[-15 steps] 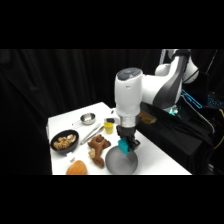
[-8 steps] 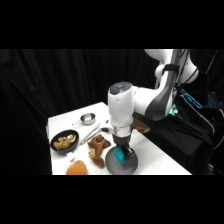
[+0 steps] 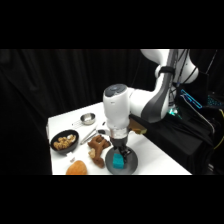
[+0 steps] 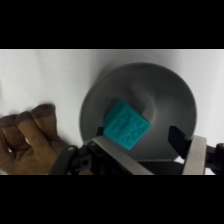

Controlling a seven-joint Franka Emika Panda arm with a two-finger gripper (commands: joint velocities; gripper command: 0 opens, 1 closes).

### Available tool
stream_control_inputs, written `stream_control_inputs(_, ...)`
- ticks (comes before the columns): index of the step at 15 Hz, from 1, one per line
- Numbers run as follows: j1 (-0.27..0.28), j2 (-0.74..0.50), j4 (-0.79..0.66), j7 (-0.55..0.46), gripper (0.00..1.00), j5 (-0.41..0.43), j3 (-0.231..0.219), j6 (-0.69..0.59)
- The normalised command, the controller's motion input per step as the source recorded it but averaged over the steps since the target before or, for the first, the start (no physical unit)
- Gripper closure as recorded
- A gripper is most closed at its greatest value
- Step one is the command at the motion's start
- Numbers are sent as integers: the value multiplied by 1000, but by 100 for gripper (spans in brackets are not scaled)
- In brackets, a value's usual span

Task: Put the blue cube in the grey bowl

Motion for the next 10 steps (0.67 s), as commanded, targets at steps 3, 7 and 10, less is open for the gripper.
stream_control_inputs(3,-28,-280,132,-143,0,47,6,-499)
stream_control_inputs(7,-64,-191,275,-175,0,65,12,-556)
stream_control_inputs(10,-67,-67,363,-193,0,59,10,-482)
